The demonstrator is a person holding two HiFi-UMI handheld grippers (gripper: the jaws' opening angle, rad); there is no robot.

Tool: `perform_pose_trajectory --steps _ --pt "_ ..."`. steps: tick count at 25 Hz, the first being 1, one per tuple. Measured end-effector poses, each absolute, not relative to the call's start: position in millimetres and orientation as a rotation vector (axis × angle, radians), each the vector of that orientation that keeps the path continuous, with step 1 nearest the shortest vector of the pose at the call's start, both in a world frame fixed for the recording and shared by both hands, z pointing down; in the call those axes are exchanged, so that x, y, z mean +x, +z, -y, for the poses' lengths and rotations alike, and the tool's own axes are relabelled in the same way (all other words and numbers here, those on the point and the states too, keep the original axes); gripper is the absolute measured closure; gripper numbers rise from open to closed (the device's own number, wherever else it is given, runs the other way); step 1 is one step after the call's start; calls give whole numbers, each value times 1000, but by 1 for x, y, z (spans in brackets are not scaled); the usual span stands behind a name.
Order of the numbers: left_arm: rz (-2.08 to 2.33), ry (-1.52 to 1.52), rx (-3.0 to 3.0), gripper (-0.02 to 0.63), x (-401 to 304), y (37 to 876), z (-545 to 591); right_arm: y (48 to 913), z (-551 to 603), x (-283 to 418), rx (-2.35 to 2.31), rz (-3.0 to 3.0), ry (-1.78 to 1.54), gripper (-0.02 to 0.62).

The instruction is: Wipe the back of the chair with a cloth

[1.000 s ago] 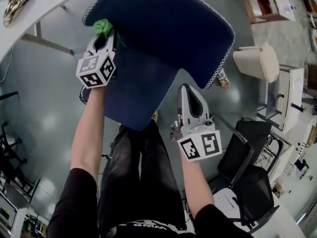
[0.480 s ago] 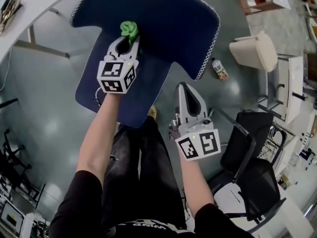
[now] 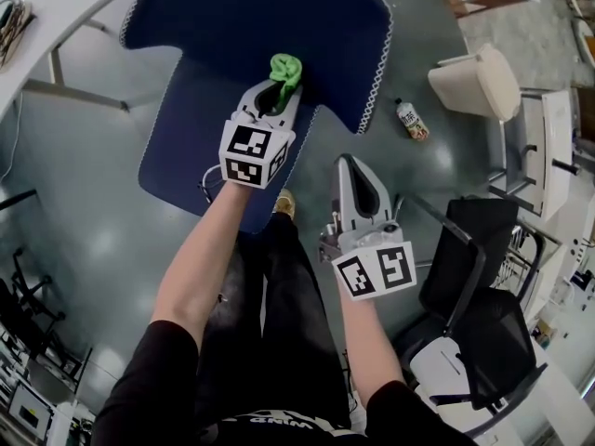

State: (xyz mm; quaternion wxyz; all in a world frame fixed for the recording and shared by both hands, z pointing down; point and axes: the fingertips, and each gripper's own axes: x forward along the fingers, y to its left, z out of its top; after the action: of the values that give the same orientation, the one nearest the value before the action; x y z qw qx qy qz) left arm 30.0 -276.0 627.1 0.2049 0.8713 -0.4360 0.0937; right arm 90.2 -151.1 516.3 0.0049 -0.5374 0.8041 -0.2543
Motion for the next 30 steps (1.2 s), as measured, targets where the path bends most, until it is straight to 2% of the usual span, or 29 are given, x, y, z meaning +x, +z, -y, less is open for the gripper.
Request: perform_pose_trajectory --steps 8,19,30 --pt "1082 311 2505 549 56 625 250 515 145 92 -1676 -2507 -793 606" --pt "1263 329 2365 549 -15 587 252 496 151 70 -1637 -2509 -794 606" --pt "1361 276 2296 549 -64 483 232 418 144 47 -1573 -2585 -777 606"
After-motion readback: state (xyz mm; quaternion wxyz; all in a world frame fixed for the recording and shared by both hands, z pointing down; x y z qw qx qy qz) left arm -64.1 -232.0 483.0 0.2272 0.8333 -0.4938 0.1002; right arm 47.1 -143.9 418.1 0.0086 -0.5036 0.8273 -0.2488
